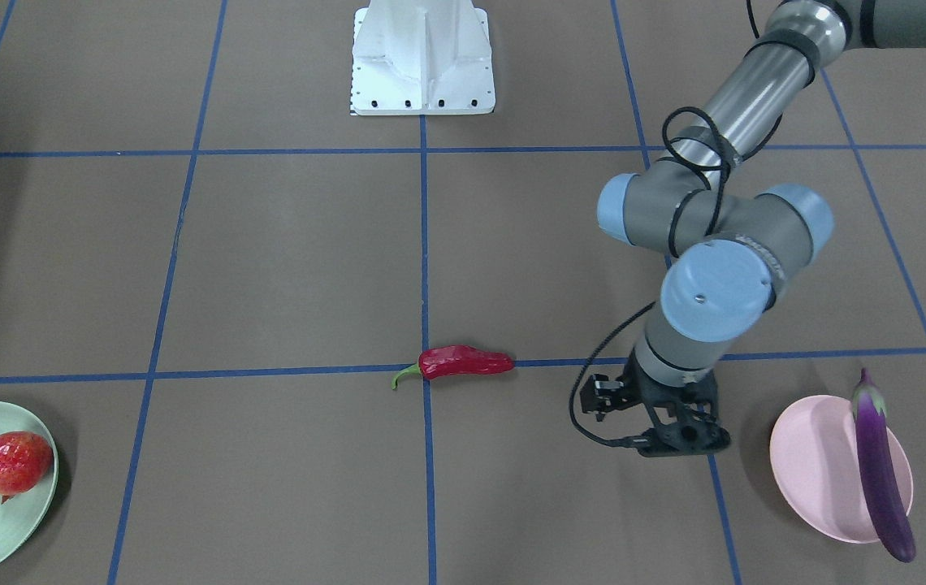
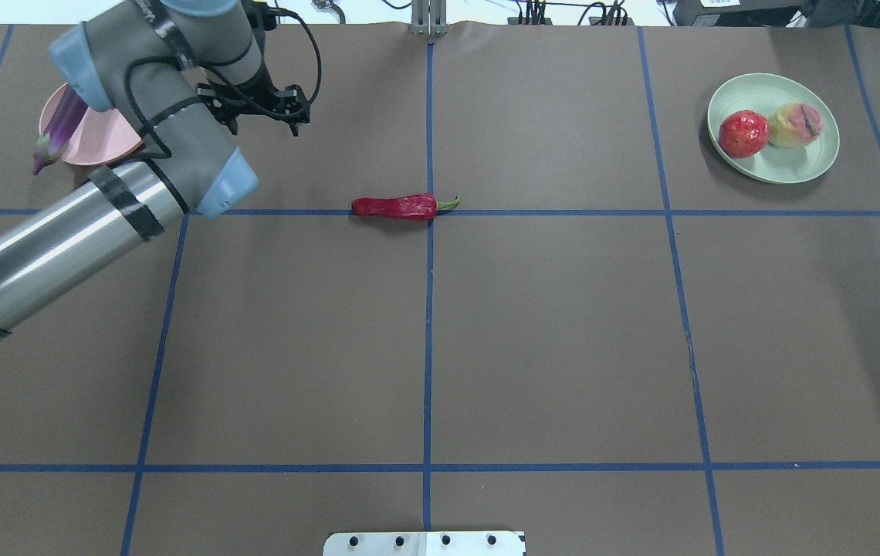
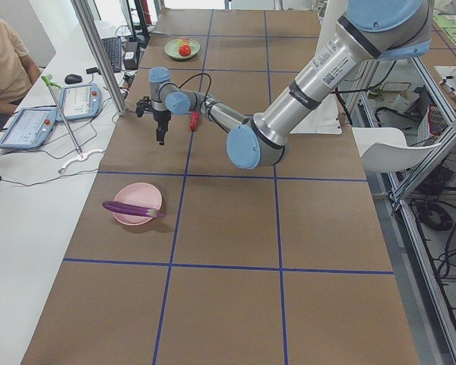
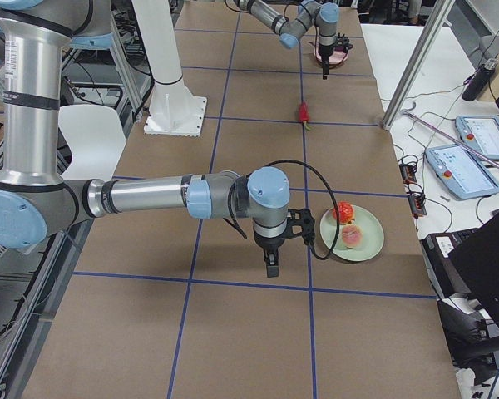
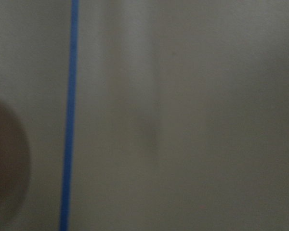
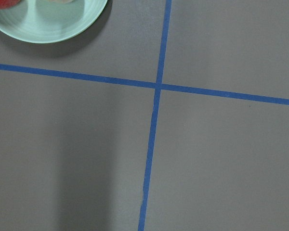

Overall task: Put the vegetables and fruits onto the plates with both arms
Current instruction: 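Release the eggplant on the pink plate and lift the left gripper, then move the left gripper to the red chili pepper and grasp it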

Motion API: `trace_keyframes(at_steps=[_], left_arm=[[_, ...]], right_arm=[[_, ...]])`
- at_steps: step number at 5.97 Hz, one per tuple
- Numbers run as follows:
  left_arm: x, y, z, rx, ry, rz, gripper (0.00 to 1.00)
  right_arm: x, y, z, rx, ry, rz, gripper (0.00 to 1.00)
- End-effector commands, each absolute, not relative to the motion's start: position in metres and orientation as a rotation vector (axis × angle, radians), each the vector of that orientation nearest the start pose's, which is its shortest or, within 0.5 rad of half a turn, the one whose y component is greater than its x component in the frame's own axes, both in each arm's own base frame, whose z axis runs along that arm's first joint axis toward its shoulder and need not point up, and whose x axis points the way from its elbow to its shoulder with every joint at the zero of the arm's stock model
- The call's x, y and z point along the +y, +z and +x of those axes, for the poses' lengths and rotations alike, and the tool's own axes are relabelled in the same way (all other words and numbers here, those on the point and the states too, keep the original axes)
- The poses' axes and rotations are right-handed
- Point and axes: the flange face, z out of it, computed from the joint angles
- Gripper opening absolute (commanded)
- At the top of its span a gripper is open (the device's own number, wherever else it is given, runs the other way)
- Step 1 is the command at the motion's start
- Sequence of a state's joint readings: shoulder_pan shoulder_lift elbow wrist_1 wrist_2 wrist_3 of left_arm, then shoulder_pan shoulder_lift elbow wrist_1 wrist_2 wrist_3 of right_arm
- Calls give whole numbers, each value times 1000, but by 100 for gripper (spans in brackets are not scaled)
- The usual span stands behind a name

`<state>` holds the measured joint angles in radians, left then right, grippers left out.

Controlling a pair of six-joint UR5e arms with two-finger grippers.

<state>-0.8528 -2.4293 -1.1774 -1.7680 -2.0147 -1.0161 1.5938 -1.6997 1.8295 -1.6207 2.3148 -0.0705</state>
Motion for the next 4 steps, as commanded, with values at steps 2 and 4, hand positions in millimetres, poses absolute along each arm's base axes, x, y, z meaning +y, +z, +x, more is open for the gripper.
trace_keyframes(at_steps=[2, 4], left_arm=[[-600, 207, 537, 853, -635, -142, 100], [-573, 196, 577, 823, -910, -206, 100]], right_arm=[[-439, 597, 76, -738, -76, 114, 100], [-439, 597, 76, -738, -77, 115, 100]])
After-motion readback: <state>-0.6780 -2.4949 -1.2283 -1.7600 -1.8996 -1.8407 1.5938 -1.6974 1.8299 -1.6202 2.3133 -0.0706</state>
